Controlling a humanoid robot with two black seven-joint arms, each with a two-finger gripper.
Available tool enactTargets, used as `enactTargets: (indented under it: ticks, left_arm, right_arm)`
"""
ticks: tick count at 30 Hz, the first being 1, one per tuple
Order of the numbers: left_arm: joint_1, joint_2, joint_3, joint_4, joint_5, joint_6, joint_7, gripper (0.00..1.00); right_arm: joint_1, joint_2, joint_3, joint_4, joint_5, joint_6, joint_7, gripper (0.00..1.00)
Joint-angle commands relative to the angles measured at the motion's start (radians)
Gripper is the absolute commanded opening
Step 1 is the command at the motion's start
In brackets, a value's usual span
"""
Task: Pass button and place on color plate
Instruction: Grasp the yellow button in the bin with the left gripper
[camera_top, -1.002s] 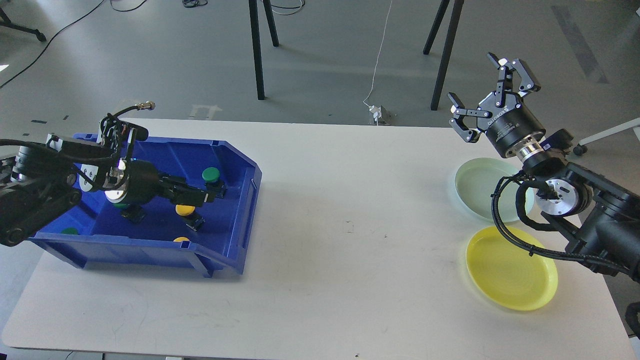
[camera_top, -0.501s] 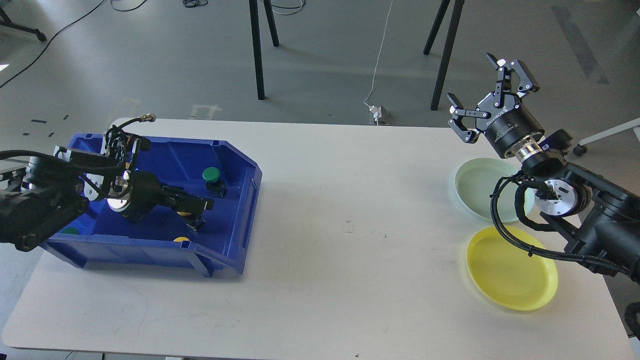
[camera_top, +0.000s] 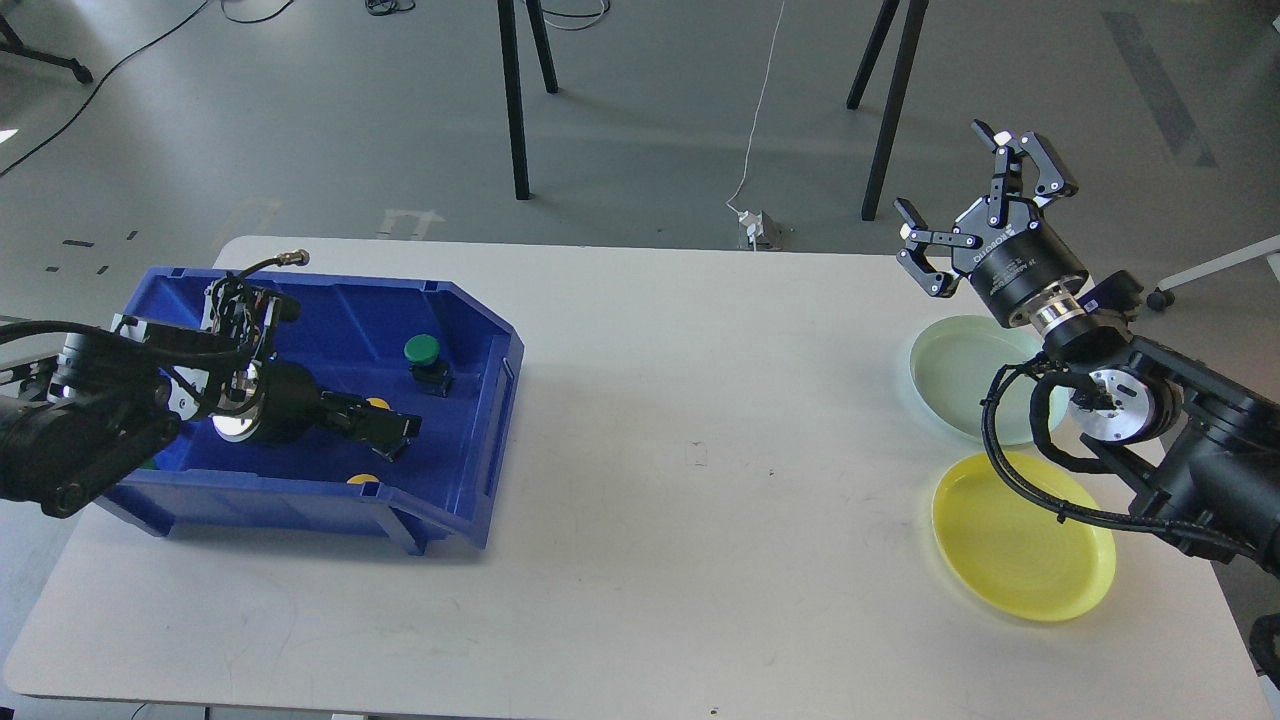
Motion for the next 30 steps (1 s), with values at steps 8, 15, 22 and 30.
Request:
enactTargets:
  ticks: [8,15,22,30]
  left_arm:
    - [-0.001,0.001,0.062,0.007,0.0,0.0,0.0,0.63]
    - [-0.001,0.003,0.062,0.007,-0.002,0.0,0.0,0.39]
    - [-0.006,0.003,0.061,0.007,-0.003,0.0,0.0,0.29]
    - [-0.007,0.003,0.061,0.007,-0.009,0.0,0.0,0.45]
  right_arm:
    - [-0.008,-0.001,0.0,0.002,0.0,0.0,0.0,0.99]
    - [-0.01,0.002,0.002,0.002,0.0,0.0,0.002,0.99]
    - [-0.017,0.002,0.002,0.002,0.0,0.0,0.002,0.99]
    - [-0.022,-0.001,0.002,0.002,0.0,0.0,0.002,0.99]
